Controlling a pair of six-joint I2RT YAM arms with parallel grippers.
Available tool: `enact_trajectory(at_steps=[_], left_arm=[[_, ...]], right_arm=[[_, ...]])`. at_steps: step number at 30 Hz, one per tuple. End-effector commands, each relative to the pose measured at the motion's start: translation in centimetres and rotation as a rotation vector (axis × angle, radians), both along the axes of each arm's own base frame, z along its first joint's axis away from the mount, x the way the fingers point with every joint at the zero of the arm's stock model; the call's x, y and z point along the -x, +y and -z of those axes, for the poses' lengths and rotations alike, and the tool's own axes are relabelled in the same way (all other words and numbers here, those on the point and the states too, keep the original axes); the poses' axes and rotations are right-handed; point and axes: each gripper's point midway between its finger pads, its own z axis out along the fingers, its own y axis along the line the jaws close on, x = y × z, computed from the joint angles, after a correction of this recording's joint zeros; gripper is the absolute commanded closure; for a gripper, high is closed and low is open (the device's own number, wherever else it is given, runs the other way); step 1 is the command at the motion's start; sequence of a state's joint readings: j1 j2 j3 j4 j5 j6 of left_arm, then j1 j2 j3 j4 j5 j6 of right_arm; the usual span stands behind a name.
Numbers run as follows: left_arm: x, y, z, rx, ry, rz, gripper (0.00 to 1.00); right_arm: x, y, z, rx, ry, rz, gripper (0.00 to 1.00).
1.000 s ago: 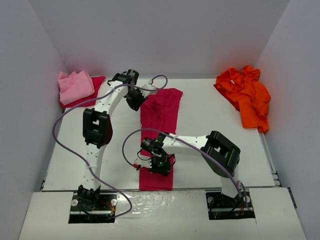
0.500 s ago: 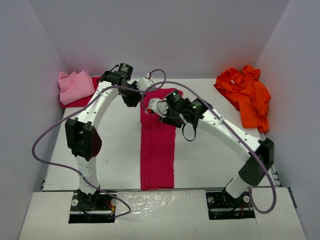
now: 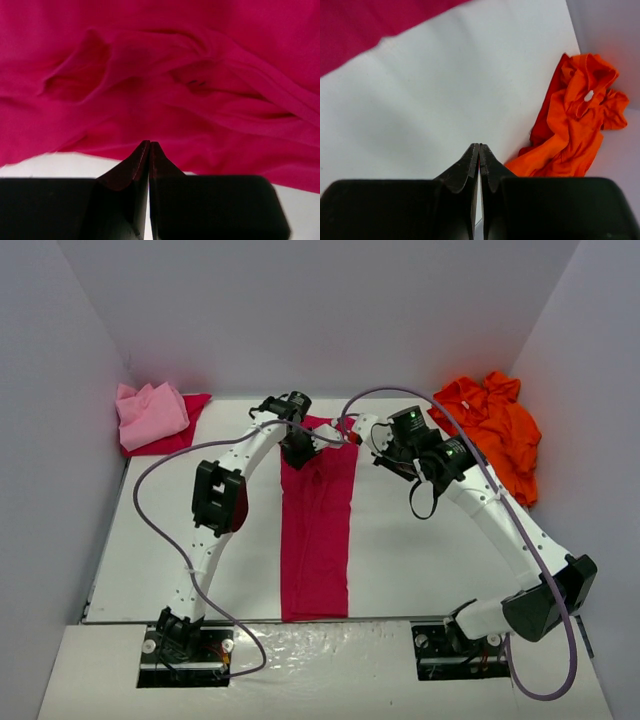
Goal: Fold and stack the t-shirts
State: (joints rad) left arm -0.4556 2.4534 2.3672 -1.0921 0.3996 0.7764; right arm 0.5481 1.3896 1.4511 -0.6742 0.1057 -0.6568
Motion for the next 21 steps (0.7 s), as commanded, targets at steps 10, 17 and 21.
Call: enact_trajectory(at_steps=[10,17,21], left_arm=[[-2.3,-1.4,2.9,-0.037,-0.031,0.041,1.00],[-9.6,0.7,4.9,-0.067,-0.214,-0.217,0.59],[-12.2,0.3,3.3,-0.050,-0.336,-0.266,0.53]], right_arm=[[0.7,-2.7,0.3,-0.078,-0.004,0.064,0.99],[1.0,-3.0,0.7,-0.091,0.001,0.068,0.99],[1.0,-3.0,1.1,-0.096,0.009,0.072,0.99]])
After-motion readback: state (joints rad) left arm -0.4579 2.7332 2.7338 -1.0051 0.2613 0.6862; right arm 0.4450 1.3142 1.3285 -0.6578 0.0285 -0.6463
